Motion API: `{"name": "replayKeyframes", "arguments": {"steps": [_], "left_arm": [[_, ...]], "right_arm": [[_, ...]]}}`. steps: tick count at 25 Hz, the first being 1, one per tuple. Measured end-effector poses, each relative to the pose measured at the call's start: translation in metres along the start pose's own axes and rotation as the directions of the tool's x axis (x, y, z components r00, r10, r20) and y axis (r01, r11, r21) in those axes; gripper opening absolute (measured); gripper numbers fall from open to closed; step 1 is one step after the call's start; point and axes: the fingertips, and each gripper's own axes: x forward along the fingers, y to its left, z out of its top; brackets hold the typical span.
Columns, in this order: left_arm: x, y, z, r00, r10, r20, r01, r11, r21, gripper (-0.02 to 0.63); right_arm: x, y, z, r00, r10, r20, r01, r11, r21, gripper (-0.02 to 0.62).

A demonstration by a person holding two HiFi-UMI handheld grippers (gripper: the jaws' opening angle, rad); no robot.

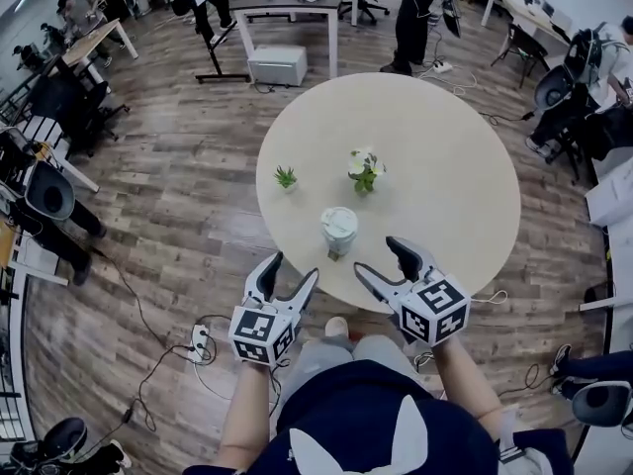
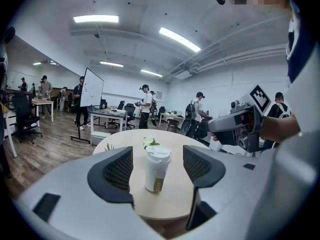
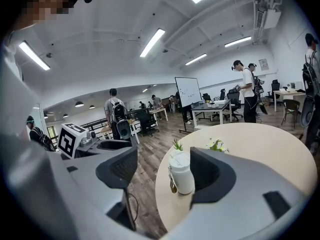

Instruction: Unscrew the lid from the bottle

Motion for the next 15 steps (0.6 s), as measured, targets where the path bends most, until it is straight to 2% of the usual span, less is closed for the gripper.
{"name": "replayKeyframes", "arguments": {"steps": [15], "left_arm": [[0.037, 0.039, -0.032, 0.995, 0.015, -0.1, -0.015, 1.0, 0.001, 0.302]], "right_arm": [[0.045, -0.019, -0.009, 0.995, -0.002, -0.1, 0.002, 1.0, 0.001, 0.335]]}}
